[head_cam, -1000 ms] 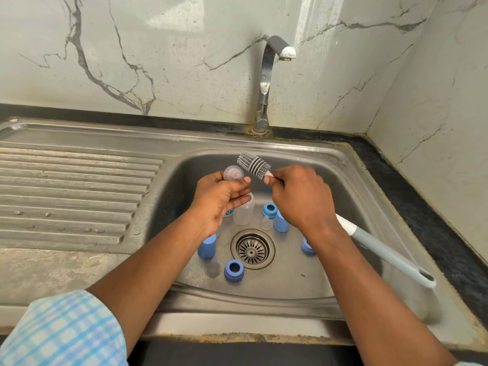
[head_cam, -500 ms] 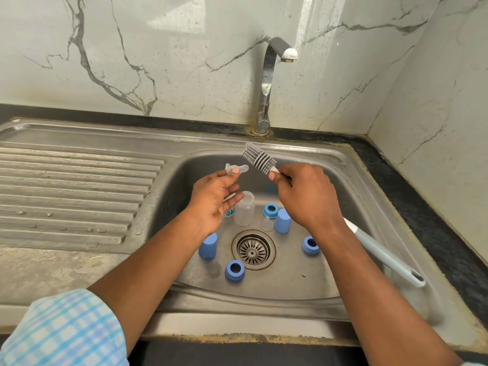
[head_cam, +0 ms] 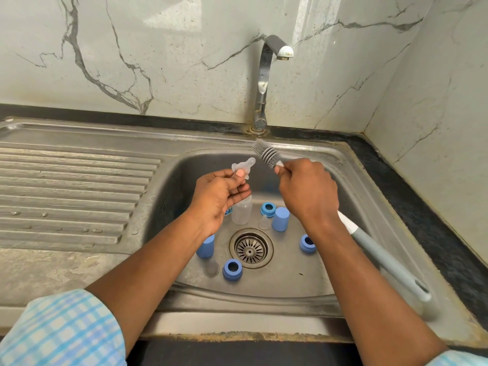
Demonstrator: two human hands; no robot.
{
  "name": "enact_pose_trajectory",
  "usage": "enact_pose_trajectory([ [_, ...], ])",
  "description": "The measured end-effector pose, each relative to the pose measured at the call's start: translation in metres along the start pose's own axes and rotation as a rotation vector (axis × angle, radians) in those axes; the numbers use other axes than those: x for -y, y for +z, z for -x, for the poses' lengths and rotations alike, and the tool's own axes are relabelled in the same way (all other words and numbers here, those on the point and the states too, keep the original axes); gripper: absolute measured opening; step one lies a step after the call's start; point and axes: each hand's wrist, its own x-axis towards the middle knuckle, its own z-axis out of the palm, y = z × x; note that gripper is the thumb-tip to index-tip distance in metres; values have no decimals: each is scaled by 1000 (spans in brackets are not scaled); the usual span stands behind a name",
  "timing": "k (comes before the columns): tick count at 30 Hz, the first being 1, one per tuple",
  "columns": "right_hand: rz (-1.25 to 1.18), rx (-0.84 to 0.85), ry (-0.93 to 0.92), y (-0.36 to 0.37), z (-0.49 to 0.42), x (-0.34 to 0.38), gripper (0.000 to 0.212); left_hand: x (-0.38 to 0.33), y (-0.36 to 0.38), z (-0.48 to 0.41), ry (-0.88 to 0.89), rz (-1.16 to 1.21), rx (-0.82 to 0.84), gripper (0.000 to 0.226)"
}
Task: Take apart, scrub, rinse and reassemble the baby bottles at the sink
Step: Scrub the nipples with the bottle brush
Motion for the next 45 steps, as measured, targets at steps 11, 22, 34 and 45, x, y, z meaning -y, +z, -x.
enact_pose_trajectory([
  [11, -112, 153, -151, 0, 4, 4, 26, -1, 0, 0, -45, 34, 18, 9],
  [22, -94, 160, -44, -7, -6, -29, 27, -2, -1, 1, -53, 30, 67, 19],
  [34, -98, 298, -11, -1, -6, -25, 39, 13, 7, 6, 49, -221, 58, 31],
  [45, -97, 187, 199, 9, -19, -58, 28, 69, 27, -29, 140, -1044, 269, 14],
])
